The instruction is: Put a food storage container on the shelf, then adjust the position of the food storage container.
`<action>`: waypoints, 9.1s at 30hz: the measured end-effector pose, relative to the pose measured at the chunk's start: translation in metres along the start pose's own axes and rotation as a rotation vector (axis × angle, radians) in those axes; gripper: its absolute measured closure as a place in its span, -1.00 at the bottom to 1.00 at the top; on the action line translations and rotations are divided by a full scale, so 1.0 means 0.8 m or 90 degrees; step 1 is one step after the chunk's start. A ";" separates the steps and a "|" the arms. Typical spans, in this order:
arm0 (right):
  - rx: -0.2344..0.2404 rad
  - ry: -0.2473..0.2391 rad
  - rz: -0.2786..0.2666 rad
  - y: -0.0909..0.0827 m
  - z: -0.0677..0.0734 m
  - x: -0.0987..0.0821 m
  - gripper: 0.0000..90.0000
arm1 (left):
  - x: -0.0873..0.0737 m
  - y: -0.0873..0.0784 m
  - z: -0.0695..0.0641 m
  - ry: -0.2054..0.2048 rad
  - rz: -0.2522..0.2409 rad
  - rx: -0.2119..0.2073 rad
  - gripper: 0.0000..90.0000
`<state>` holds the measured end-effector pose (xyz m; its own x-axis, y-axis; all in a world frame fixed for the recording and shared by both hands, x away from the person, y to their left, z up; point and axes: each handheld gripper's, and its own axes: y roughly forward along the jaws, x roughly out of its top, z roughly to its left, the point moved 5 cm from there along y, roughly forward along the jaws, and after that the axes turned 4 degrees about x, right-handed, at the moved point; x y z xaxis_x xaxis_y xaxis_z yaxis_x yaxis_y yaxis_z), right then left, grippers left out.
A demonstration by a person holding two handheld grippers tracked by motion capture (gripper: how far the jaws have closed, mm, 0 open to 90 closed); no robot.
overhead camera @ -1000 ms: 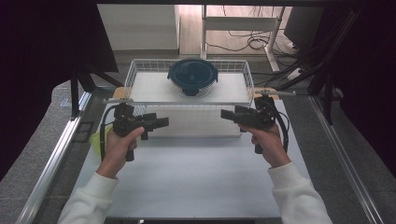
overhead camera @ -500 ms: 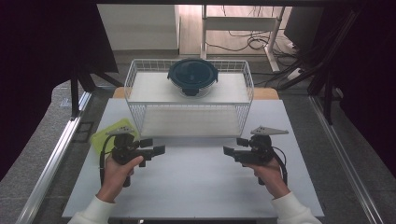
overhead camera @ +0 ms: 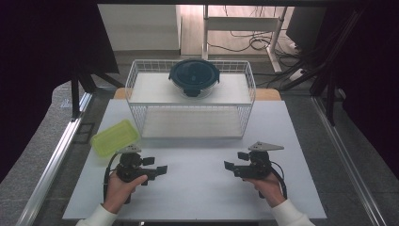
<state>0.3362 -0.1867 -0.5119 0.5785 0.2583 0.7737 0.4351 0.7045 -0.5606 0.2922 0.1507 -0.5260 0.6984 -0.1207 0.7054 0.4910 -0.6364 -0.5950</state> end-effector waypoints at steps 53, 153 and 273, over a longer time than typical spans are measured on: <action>-0.005 0.031 0.012 -0.011 -0.014 -0.011 -0.47 | 0.086 -0.101 0.146 -0.049 -0.036 0.169 -0.20; -0.018 0.041 0.084 0.012 -0.020 -0.034 -0.49 | 0.028 0.007 0.151 0.234 0.255 0.064 1.00; -0.035 0.049 0.098 0.011 -0.025 -0.035 -0.49 | -0.027 -0.066 0.142 -0.012 0.207 0.199 1.00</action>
<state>0.3377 -0.2009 -0.5444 0.6916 0.3070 0.6538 0.3732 0.6231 -0.6874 0.3107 0.2735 -0.5537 0.8502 -0.2609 0.4572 0.3760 -0.3068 -0.8743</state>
